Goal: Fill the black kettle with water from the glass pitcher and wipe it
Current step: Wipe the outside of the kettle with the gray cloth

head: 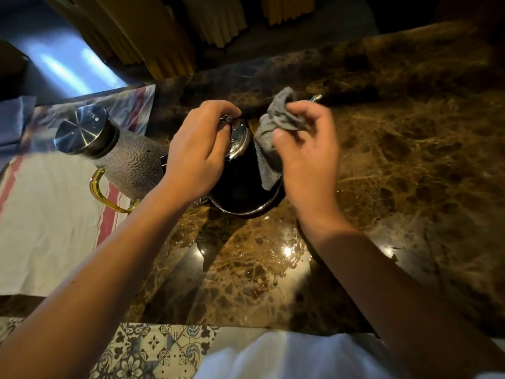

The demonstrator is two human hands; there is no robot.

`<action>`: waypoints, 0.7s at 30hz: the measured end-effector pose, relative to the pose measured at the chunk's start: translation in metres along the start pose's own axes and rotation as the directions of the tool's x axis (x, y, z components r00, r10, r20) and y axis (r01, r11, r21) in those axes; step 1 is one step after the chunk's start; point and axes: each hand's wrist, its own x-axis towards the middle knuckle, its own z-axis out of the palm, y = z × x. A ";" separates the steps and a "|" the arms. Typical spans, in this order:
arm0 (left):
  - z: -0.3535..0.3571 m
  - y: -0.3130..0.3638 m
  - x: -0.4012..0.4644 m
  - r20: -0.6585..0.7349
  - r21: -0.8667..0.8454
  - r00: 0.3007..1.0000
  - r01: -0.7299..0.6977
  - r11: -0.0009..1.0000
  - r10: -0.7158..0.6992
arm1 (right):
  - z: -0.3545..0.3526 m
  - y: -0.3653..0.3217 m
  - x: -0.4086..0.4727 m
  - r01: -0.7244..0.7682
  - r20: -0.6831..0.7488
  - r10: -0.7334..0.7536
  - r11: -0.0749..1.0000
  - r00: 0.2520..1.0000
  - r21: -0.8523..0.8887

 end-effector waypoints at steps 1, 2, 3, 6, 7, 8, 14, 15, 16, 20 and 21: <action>0.000 0.000 0.000 -0.008 -0.001 1.000 -0.004 1.000 0.004 | 0.007 0.006 -0.006 -0.048 0.064 0.049 0.999 0.997 -0.018; 0.001 0.000 0.000 -0.015 -0.002 1.000 -0.006 1.000 0.006 | 0.011 0.016 -0.013 -0.072 0.118 0.082 0.994 0.990 -0.086; 0.001 0.000 0.000 -0.019 -0.001 1.000 -0.006 1.000 0.006 | 0.012 0.028 -0.022 -0.055 0.150 0.084 0.981 0.985 -0.187; 0.002 -0.001 -0.001 -0.019 0.007 1.000 -0.003 1.000 0.003 | 0.000 0.057 -0.042 0.012 0.163 0.053 0.928 0.985 -0.373; 0.002 -0.002 -0.001 -0.016 0.007 1.000 -0.001 1.000 0.001 | -0.006 0.064 -0.045 -0.005 0.142 0.064 0.925 0.988 -0.381; 0.002 -0.001 0.000 -0.012 0.004 1.000 0.002 1.000 -0.002 | -0.012 0.068 -0.046 -0.036 0.114 0.085 0.925 0.990 -0.377; 0.001 0.000 0.000 -0.002 0.000 1.000 -0.011 1.000 0.011 | -0.031 0.081 -0.034 -0.129 0.101 0.210 0.845 0.972 -0.518; 0.000 0.000 0.000 -0.001 0.000 1.000 -0.015 1.000 0.015 | -0.030 0.079 -0.030 -0.151 0.109 0.236 0.850 0.966 -0.504; 0.001 0.000 0.001 0.001 -0.001 1.000 -0.018 1.000 0.018 | -0.028 0.077 -0.025 -0.181 0.099 0.256 0.863 0.962 -0.471; 0.002 -0.001 0.000 -0.004 -0.008 1.000 -0.003 1.000 0.003 | -0.028 0.072 -0.013 -0.223 0.093 0.286 0.879 0.954 -0.421; 0.002 -0.002 -0.001 -0.009 -0.007 1.000 0.002 1.000 -0.002 | -0.030 0.072 -0.013 -0.201 0.119 0.278 0.878 0.953 -0.434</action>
